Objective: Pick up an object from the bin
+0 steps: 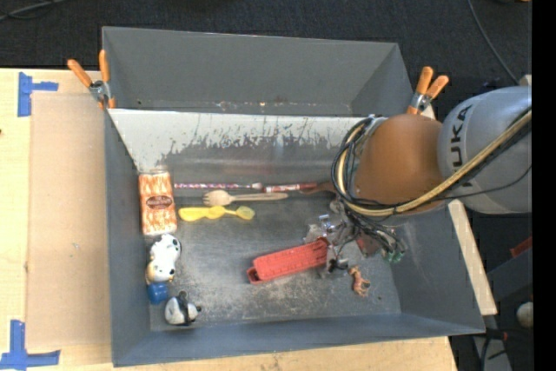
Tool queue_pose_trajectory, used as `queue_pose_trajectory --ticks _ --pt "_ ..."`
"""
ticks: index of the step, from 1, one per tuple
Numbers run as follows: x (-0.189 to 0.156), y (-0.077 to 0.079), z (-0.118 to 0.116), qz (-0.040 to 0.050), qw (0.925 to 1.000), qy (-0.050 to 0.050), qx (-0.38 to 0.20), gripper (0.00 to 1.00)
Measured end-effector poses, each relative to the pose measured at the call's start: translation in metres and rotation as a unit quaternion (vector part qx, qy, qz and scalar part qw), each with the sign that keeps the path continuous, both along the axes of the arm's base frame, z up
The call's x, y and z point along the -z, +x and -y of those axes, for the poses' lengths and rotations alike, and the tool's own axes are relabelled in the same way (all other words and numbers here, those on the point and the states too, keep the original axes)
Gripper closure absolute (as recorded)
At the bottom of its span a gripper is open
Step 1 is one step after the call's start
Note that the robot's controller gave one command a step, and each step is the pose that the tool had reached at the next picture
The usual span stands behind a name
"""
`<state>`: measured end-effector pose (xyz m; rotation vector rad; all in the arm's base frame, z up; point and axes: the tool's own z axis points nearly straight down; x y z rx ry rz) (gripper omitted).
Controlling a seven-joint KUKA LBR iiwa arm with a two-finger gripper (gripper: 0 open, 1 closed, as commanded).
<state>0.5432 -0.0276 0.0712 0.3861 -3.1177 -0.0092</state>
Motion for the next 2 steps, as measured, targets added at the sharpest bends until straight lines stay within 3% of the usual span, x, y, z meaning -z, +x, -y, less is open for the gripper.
queue_pose_trajectory --ticks 1,2 --pt "0.000 0.000 0.000 0.0000 1.0000 0.000 0.000 1.00" --pt "-0.056 0.000 0.002 -0.0042 1.0000 0.001 -0.005 1.00"
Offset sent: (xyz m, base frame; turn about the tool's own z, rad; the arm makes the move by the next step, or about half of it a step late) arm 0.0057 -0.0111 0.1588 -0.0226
